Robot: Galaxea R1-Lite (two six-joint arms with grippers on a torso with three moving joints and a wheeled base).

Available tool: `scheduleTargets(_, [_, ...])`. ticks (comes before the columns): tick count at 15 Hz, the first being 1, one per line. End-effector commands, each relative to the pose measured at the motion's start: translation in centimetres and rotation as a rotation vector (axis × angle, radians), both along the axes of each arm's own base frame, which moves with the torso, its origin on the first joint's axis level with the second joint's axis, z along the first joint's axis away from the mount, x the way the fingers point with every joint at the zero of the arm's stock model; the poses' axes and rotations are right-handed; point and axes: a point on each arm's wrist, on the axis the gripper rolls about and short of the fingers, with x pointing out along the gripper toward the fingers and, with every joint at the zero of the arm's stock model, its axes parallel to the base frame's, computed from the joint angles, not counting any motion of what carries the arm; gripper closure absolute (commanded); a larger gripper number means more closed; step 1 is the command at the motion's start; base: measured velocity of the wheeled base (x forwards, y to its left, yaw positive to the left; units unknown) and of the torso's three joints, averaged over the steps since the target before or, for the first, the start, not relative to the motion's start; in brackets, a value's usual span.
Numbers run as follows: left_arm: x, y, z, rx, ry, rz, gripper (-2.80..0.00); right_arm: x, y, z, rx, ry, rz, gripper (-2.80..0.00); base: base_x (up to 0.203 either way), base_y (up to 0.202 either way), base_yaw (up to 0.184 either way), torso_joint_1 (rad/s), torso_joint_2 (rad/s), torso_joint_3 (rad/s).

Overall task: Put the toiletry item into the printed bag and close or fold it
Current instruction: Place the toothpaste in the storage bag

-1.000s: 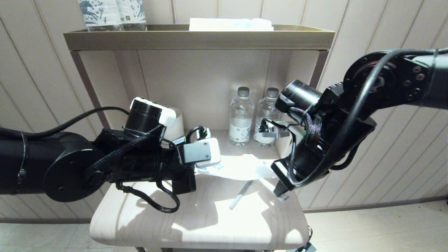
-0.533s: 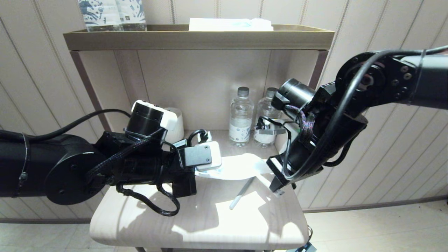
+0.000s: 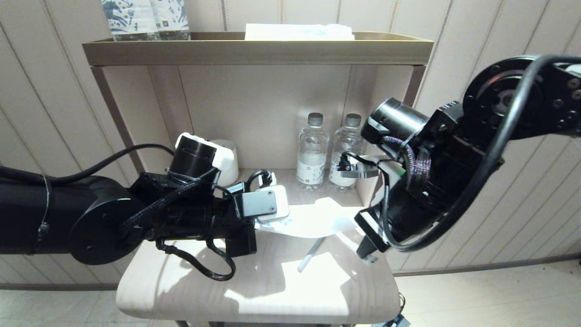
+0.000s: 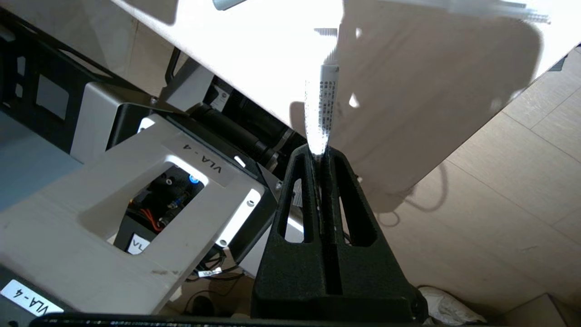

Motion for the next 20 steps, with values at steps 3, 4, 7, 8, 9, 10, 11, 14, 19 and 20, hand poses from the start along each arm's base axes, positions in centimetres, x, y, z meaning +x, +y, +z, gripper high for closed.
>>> scheduleTargets(3, [0.1,-0.1,-0.3,0.005,0.003,-0.003,0.0,0.4,0.1,-0.5,-0.008,0.018,-0.006,0.0,0.0,0.0,0.0,0.0,0.0,0.0])
scheduleTargets(4, [0.1,-0.1,-0.2,0.004,0.002,-0.003,0.0,0.7,0.3,-0.8,-0.011,0.023,-0.006,0.0,0.0,0.0,0.0,0.0,0.0,0.0])
scheduleTargets(7, [0.1,-0.1,-0.2,0.003,0.002,-0.004,0.0,1.3,0.6,-1.1,-0.011,0.028,-0.007,0.0,0.0,0.0,0.0,0.0,0.0,0.0])
scheduleTargets(8, [0.1,-0.1,-0.2,0.002,0.001,-0.005,0.0,1.5,0.8,-1.4,-0.014,0.033,-0.007,0.0,0.0,0.0,0.0,0.0,0.0,0.0])
scheduleTargets(9, [0.1,-0.1,-0.2,0.002,0.003,-0.006,0.0,1.7,0.8,-1.4,-0.013,0.032,-0.008,0.0,0.0,0.0,0.0,0.0,0.0,0.0])
scheduleTargets(10, [0.1,-0.1,-0.1,0.001,0.001,-0.006,0.0,1.9,0.9,-1.5,-0.015,0.033,-0.008,0.0,0.0,0.0,0.0,0.0,0.0,0.0])
scheduleTargets(11, [0.1,-0.1,-0.1,-0.001,0.0,-0.005,0.0,1.9,1.0,-1.5,-0.014,0.033,-0.008,0.0,0.0,0.0,0.0,0.0,0.0,0.0])
scheduleTargets(14, [0.1,-0.1,-0.1,0.0,0.003,-0.006,0.0,2.0,0.9,-1.5,-0.014,0.03,-0.01,0.0,0.0,0.0,0.0,0.0,0.0,0.0])
scheduleTargets(19, [0.1,-0.1,-0.1,0.0,0.003,-0.006,0.0,-0.4,-0.5,-0.1,-0.008,0.013,-0.007,0.0,0.0,0.0,0.0,0.0,0.0,0.0])
scheduleTargets(20, [0.1,-0.1,-0.1,-0.001,0.002,-0.006,0.0,-0.5,-0.6,-0.2,-0.009,0.015,-0.009,0.0,0.0,0.0,0.0,0.0,0.0,0.0])
